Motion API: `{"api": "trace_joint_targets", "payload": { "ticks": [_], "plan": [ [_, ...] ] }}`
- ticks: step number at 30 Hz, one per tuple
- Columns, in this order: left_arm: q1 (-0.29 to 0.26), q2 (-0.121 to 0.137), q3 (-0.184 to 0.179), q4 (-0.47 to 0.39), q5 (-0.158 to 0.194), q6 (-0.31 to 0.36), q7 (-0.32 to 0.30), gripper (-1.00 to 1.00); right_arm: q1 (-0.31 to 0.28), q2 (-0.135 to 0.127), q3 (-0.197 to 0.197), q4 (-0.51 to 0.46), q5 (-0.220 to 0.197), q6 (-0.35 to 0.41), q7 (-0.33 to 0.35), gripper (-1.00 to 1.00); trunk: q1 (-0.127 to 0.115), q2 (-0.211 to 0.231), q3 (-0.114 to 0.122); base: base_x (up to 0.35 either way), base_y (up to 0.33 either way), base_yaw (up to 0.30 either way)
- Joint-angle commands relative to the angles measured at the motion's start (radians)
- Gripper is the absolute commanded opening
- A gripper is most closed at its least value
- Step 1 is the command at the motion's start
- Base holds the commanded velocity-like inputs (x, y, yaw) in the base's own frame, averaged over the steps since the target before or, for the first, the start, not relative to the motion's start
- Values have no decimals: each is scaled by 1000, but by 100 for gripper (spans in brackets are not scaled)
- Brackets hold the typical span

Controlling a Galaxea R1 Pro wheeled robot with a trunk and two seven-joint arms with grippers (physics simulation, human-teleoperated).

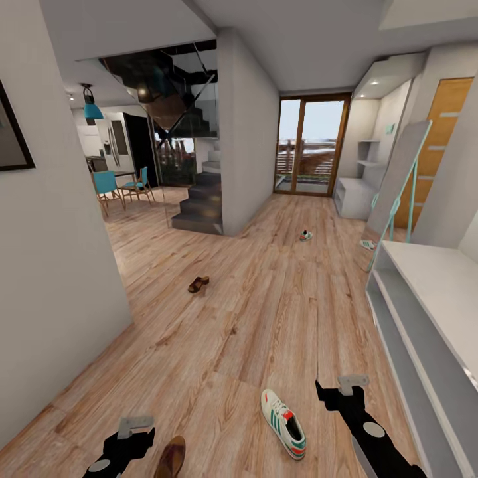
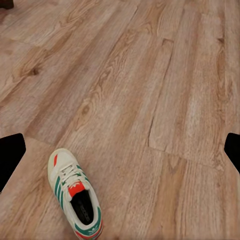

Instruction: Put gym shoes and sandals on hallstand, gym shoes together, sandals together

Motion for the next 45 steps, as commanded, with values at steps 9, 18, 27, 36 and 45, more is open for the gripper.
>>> {"api": "trace_joint_targets", "payload": {
  "ticks": [9, 18, 27, 36, 45],
  "plan": [
    [0, -1, 1, 1, -1, -4, -1, 100, 0, 0, -2, -1, 0, -3, 0, 100, 34, -64, -29, 0, 0, 0],
    [0, 1, 2, 1, -1, -4, -1, 100, 0, -4, -6, -4, -1, -3, 1, 100, 69, -127, -57, 0, 0, 0],
    [0, 0, 1, 1, -2, -5, -1, 100, 0, -11, -10, -11, -2, -3, 0, 100, 103, -190, -86, 0, 0, 0],
    [0, 1, 1, 1, -2, -5, -1, 100, 0, -11, -9, -12, -3, -3, -1, 100, 138, -253, -114, 0, 0, 0],
    [0, 1, 0, 1, -1, -6, -1, 100, 0, -10, -7, -13, -5, 0, -1, 100, 172, -316, -150, 0, 0, 27]
  ]
}}
